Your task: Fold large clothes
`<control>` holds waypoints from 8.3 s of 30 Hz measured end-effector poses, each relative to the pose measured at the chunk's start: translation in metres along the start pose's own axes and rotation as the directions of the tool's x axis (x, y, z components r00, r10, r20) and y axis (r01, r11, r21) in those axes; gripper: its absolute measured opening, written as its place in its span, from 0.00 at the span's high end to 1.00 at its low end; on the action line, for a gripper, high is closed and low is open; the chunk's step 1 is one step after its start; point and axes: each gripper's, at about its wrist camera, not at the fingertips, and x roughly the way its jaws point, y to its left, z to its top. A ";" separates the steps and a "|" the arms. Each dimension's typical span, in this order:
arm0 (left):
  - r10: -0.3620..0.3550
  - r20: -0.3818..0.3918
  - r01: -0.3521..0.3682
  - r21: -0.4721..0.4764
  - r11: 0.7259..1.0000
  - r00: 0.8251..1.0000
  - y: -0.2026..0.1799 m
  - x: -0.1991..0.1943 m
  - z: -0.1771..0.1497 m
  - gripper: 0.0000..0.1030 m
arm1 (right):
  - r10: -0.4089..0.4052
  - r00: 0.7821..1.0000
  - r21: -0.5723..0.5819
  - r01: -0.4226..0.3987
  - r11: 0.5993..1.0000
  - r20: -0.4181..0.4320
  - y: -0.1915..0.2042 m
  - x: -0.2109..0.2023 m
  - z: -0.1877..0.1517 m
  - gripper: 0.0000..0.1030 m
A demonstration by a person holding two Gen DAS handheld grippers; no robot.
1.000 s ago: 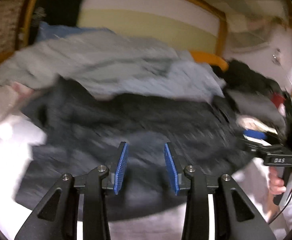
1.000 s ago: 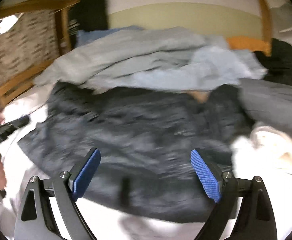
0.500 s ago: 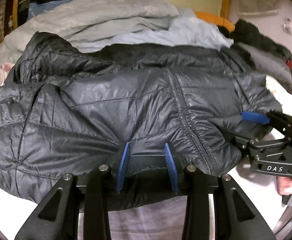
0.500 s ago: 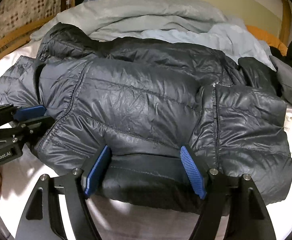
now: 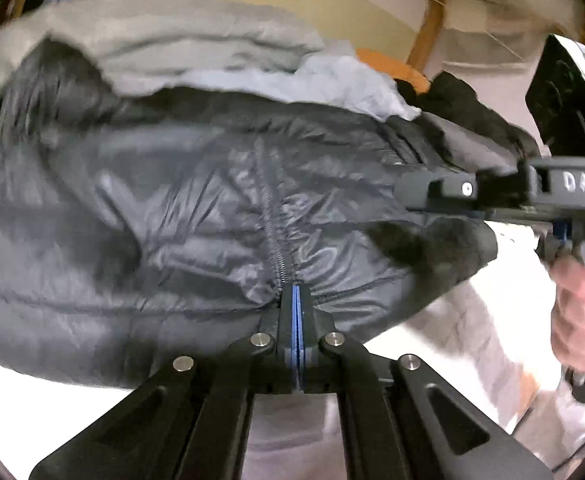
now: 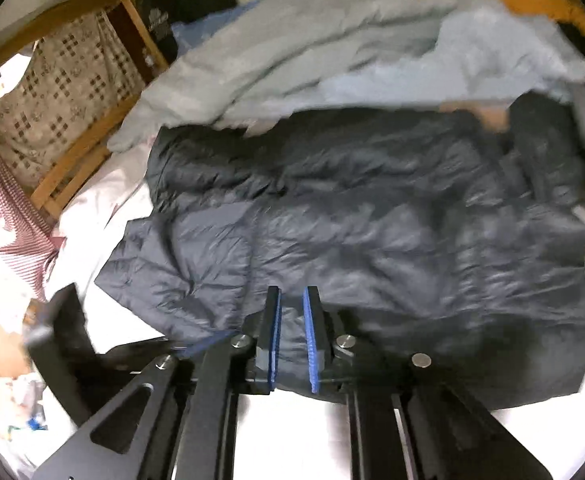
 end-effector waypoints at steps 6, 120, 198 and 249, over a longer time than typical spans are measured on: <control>-0.044 -0.057 0.040 -0.066 0.997 0.997 0.010 0.009 0.001 0.99 | 0.016 0.992 -0.039 -0.022 0.999 -0.126 0.025 0.065 0.003 0.89; 0.340 0.267 -0.383 0.129 0.915 0.902 -0.040 -0.034 0.059 0.30 | -0.345 0.931 0.338 0.289 0.896 0.118 -0.245 -0.091 0.057 0.46; 0.266 -0.031 -0.252 0.226 0.941 0.964 -0.139 0.133 0.141 0.88 | -0.203 0.932 0.152 0.163 0.975 0.302 -0.189 -0.141 -0.031 0.41; 0.387 0.093 -0.385 -0.039 0.922 0.917 -0.007 -0.040 0.138 0.98 | -0.298 0.886 -0.009 0.323 0.947 0.354 -0.105 -0.114 -0.031 0.42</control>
